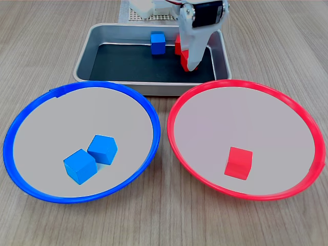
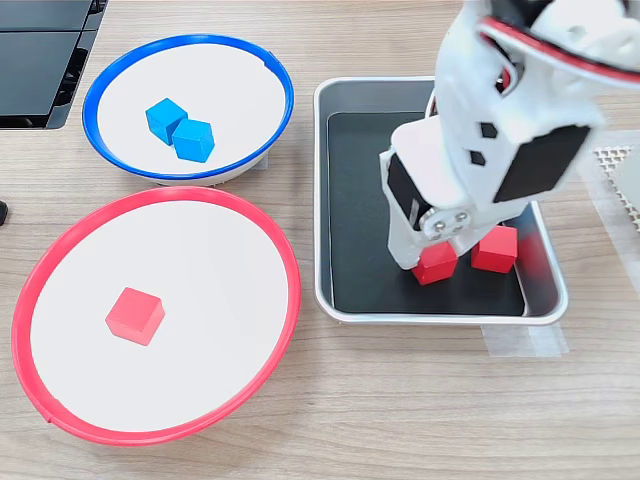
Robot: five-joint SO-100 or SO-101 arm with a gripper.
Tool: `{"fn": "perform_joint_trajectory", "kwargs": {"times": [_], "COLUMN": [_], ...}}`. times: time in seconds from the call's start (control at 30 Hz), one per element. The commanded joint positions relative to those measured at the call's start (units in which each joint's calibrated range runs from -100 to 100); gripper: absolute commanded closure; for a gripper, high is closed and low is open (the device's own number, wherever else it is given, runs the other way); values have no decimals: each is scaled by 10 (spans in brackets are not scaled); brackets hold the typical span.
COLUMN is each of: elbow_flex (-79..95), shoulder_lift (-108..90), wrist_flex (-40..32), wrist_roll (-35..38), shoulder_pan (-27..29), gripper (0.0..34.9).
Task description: Move six blocks from tray to matching dishes
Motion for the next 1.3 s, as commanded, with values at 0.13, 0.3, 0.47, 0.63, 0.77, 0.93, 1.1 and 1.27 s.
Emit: {"fn": "perform_joint_trajectory", "kwargs": {"times": [0.13,0.3,0.47,0.63,0.77,0.93,1.1,1.27], "elbow_flex": [-375,-588,-597,-555,-450,-265,-50,77], "shoulder_lift": [58,203,285,250,134,-15,-132,-206], "wrist_flex": [146,113,45,62,130,193,171,132], "wrist_roll": [-19,-22,14,35,61,80,92,179], "shoulder_pan": [38,9,-17,-11,10,59,83,62], "gripper": [347,346,232,135,314,347,347,292]}}
